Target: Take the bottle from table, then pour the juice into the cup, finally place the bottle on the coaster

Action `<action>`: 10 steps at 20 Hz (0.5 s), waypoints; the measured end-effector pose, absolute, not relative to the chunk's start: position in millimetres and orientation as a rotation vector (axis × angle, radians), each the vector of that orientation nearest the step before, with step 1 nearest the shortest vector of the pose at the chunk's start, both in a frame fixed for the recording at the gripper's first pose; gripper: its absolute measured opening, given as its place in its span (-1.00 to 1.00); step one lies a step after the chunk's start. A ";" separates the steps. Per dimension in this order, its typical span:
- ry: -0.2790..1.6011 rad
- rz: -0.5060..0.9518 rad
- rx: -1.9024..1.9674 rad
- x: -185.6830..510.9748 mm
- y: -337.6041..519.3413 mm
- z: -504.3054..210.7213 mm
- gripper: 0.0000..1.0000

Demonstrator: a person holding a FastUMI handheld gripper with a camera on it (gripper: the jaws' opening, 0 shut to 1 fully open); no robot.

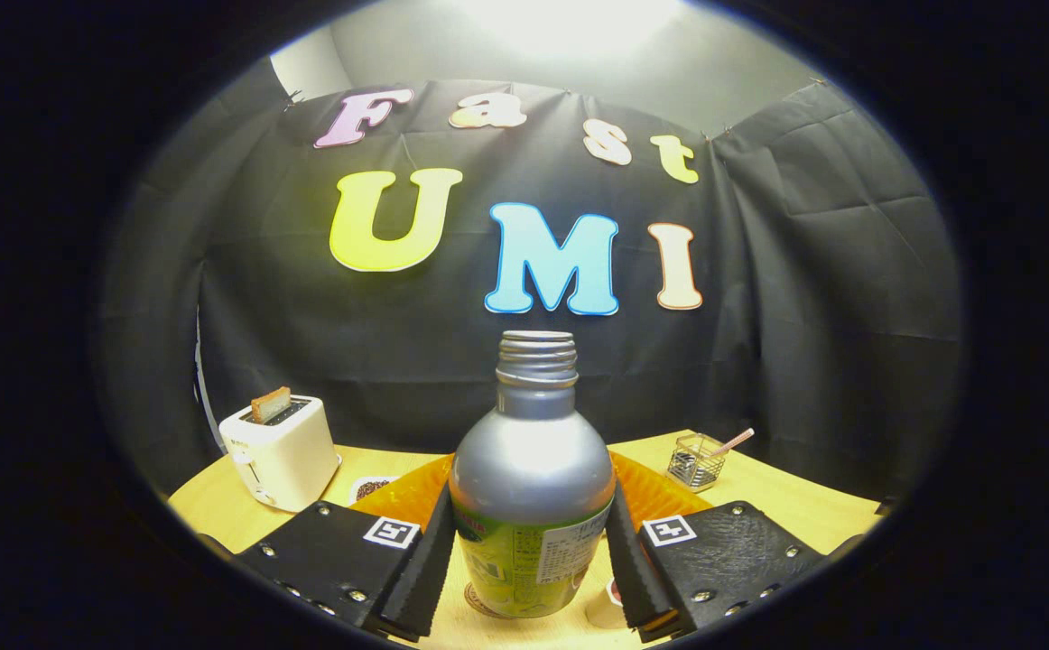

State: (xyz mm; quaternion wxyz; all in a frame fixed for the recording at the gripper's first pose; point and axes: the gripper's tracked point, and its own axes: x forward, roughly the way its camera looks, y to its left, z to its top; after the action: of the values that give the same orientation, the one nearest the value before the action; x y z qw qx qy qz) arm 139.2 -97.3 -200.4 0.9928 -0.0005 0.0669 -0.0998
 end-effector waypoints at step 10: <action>0.182 -0.123 -0.040 186.7 -84.3 -279.7 0.51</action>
State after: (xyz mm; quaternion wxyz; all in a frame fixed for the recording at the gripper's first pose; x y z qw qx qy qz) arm 186.7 -84.3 -279.7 0.9937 -0.0198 0.0910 -0.0616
